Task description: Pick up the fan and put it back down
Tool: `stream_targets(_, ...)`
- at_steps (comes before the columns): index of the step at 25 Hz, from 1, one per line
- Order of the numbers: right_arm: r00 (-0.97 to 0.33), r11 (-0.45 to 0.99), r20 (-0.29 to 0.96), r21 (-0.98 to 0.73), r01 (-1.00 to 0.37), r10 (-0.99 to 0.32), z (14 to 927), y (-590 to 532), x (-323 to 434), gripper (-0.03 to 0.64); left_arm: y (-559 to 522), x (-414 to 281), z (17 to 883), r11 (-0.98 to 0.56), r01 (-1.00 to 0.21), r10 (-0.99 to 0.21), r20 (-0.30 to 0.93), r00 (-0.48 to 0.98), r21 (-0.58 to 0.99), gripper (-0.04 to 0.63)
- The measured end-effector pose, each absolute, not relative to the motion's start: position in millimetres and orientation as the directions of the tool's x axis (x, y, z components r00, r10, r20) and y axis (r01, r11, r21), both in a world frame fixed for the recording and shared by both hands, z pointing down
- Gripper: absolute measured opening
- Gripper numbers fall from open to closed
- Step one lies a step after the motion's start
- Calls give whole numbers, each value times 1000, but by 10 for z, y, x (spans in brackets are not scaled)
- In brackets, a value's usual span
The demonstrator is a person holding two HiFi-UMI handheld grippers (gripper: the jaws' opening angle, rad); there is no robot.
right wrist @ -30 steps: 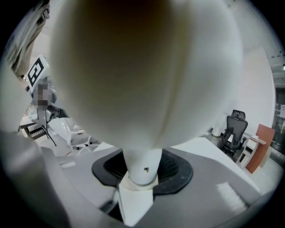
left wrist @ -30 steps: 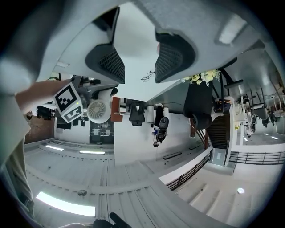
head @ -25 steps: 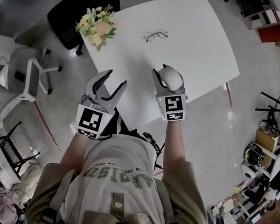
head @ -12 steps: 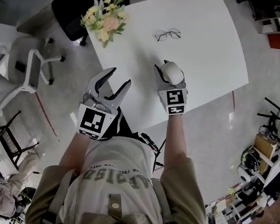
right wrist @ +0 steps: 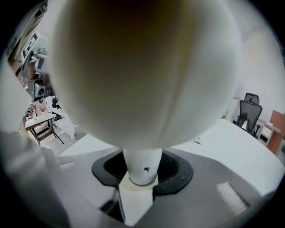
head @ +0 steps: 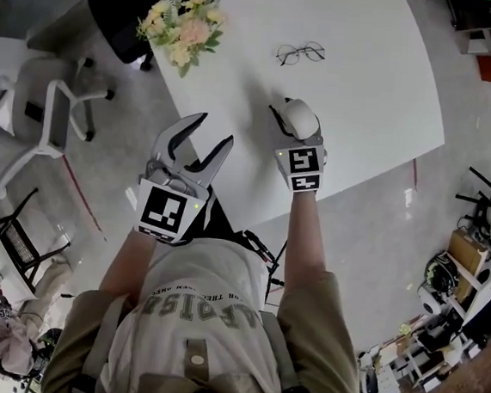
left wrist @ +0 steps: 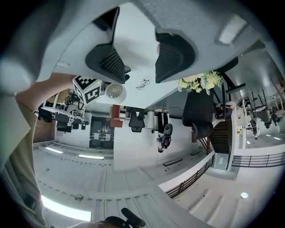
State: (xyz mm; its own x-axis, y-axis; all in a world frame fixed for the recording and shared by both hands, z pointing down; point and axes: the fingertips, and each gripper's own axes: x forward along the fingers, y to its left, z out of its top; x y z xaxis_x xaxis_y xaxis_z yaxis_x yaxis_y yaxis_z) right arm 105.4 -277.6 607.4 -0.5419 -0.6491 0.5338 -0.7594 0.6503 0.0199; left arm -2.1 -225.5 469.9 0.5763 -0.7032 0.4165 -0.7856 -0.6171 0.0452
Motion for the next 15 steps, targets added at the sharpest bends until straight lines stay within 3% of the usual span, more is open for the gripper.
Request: stream_targets(15,-517,630,551,21,-776,-655,6260,-2868,994,155,-2345,-134,4831,-644,-764,-673,444,592,43,222)
